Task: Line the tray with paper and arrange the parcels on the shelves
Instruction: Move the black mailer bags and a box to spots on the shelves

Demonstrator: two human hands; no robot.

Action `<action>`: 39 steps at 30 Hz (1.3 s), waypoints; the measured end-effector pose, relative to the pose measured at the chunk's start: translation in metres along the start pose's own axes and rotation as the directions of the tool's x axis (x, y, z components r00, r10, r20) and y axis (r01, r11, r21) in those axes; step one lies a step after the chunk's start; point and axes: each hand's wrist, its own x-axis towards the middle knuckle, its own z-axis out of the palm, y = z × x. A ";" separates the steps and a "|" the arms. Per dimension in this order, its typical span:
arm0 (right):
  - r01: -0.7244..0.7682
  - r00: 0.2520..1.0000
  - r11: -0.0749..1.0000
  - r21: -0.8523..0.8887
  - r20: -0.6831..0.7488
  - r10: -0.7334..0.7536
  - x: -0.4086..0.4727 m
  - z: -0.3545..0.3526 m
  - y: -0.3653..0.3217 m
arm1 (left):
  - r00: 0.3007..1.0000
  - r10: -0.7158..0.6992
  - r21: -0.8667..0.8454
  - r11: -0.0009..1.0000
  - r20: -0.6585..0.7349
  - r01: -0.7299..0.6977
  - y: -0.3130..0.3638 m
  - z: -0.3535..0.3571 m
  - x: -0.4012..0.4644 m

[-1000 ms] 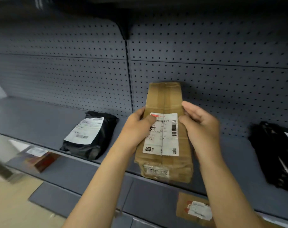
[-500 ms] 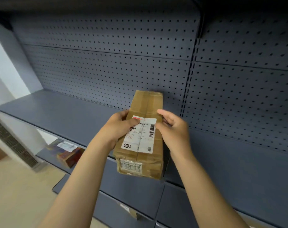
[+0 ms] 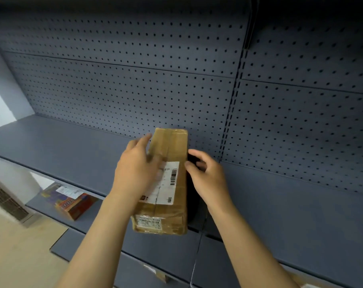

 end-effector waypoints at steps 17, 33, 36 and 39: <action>0.101 0.965 0.982 0.162 -0.254 -0.057 -0.047 -0.187 -0.014 | 0.995 0.019 -0.773 0.631 0.100 0.066 0.185 0.068 -0.056; 0.099 0.908 0.992 0.079 -0.416 -0.058 -0.138 -0.487 0.063 | 0.933 0.099 -0.778 0.585 0.346 0.227 0.410 0.241 -0.223; 0.081 0.862 0.995 0.052 -0.505 -0.043 -0.147 -0.537 0.075 | 0.906 0.137 -0.743 0.627 0.400 0.234 0.441 0.273 -0.236; 0.030 0.809 0.999 0.026 -0.588 -0.009 -0.145 -0.576 0.100 | 0.864 0.198 -0.655 0.733 0.463 0.183 0.458 0.309 -0.239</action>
